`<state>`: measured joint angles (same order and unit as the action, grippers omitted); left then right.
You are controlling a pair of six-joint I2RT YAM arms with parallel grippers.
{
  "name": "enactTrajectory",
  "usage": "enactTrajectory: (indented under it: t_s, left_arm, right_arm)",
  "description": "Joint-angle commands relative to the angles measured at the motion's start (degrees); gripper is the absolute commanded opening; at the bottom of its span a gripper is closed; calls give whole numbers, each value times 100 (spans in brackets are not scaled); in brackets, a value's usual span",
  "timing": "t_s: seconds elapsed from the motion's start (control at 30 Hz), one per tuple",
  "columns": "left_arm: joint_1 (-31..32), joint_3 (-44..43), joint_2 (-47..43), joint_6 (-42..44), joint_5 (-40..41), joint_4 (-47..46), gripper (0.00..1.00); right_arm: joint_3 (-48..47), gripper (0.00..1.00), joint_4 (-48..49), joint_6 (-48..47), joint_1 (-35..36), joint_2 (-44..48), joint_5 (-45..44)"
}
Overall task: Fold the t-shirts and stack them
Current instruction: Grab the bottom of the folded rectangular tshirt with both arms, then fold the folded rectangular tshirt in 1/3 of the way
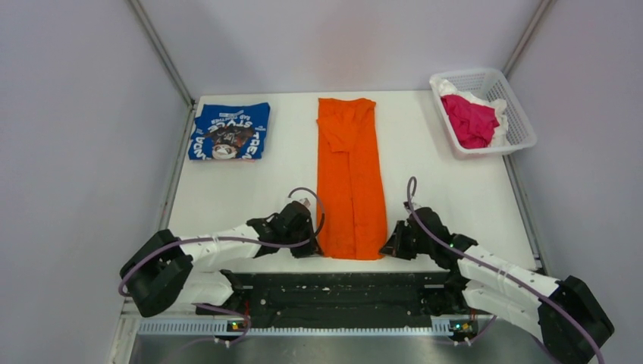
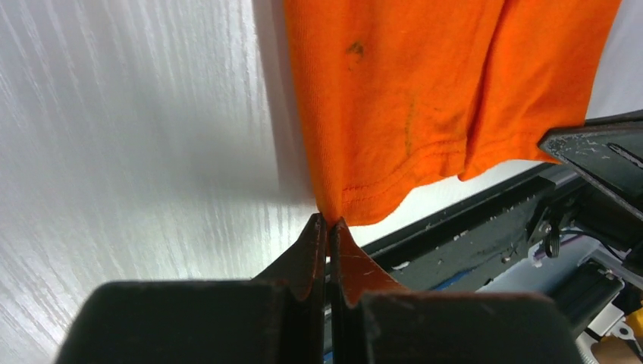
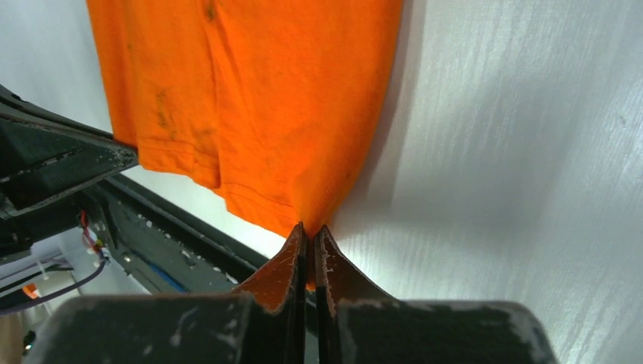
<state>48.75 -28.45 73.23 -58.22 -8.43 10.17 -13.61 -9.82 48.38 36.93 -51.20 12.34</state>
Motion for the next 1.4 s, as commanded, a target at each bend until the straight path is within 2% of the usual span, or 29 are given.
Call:
enactTrajectory:
  t_s: [0.0,0.27,0.57,0.83,0.97,1.37]
  left_arm:
    - [74,-127,-339,-55,-5,149,0]
    - [-56,-1412,432,433,343,377,0]
    - [-1088,-2756,1389,1041,-53,540,0]
    - [-2034,-4086,2362,1580,-477,1011,0]
    - [-2285,-4643,2733,1804,-295,1207,0]
    - [-2731,-6123,3987,2324,-600,1646,0]
  right_arm:
    - [-70,0,62,218,-28,349,137]
    - [-879,0,301,37,-86,-142,-493]
    - [-1961,0,659,-178,-779,-1293,-541]
    - [-2896,0,930,-432,-1457,-2452,-328]
    - [-3291,0,1187,-524,-1711,-3078,-176]
    - [-4399,0,1524,-861,-2080,-4548,269]
